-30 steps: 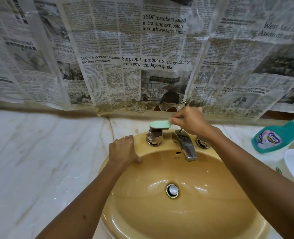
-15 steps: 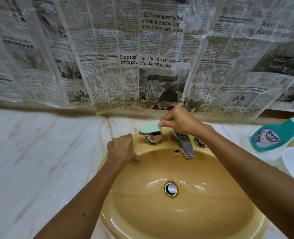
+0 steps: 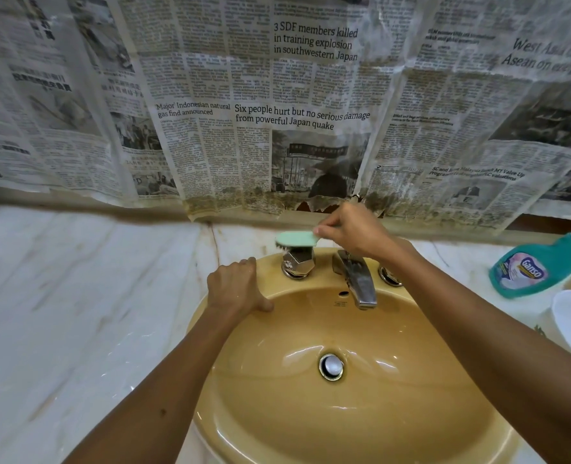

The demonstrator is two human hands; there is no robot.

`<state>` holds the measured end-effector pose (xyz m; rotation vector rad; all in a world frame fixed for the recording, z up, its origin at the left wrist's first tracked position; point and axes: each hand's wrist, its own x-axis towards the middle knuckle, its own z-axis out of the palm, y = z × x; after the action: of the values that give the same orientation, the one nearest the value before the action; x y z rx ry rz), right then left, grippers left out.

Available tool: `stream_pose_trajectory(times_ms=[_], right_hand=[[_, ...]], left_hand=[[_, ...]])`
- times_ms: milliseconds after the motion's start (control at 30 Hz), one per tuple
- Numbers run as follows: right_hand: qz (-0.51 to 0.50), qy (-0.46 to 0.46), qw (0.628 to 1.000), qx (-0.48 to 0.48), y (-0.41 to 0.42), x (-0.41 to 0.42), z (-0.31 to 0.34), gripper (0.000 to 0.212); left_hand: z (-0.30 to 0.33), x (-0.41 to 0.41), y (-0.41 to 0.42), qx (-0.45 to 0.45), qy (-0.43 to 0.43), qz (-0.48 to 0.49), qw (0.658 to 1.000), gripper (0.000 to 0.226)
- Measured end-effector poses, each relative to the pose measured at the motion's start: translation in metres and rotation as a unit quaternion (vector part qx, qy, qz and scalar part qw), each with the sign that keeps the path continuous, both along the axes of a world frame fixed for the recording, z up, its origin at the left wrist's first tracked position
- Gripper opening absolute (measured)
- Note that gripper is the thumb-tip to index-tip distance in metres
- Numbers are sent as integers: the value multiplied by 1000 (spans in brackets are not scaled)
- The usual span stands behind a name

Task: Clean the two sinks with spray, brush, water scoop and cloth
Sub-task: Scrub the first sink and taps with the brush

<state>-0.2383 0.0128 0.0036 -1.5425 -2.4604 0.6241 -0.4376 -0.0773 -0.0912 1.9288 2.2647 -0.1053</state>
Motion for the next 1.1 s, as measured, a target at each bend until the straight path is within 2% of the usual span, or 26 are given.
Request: stream_pose_trajectory(times_ms=[67, 167, 233, 333, 433, 533, 667, 767, 833, 933, 1100], right_hand=[[26, 0, 999, -23, -2, 5, 1, 18], [4, -8, 1000, 20, -3, 12, 0, 18], [31, -9, 999, -7, -6, 16, -2, 18], [11, -12, 1000, 18, -9, 24, -5, 20], [28, -1, 999, -14, -10, 31, -5, 20], [4, -18, 999, 28, -9, 35, -7, 21], [50, -42, 998, 1, -9, 39, -2, 17], [-34, 37, 998, 38, 5, 50, 10, 20], [-60, 59, 995, 48, 17, 56, 16, 23], [-23, 5, 1000, 11, 25, 53, 21, 25], [45, -98, 994, -22, 29, 33, 27, 12]], left_hand=[[1, 0, 0, 1, 5, 0, 1000, 75], [1, 1, -1, 1, 5, 3, 1000, 73], [2, 2, -1, -4, 5, 9, 1000, 72], [3, 2, -2, -2, 7, 10, 1000, 73], [2, 2, -2, -3, 7, 10, 1000, 73], [2, 3, -2, -1, 10, 12, 1000, 74], [2, 2, -2, -1, 5, 13, 1000, 71], [0, 2, -1, -4, 3, 10, 1000, 72], [-1, 3, -2, -4, 6, 12, 1000, 75], [-2, 3, -1, -5, 4, 25, 1000, 78], [-3, 6, -1, -12, 1, 37, 999, 79]])
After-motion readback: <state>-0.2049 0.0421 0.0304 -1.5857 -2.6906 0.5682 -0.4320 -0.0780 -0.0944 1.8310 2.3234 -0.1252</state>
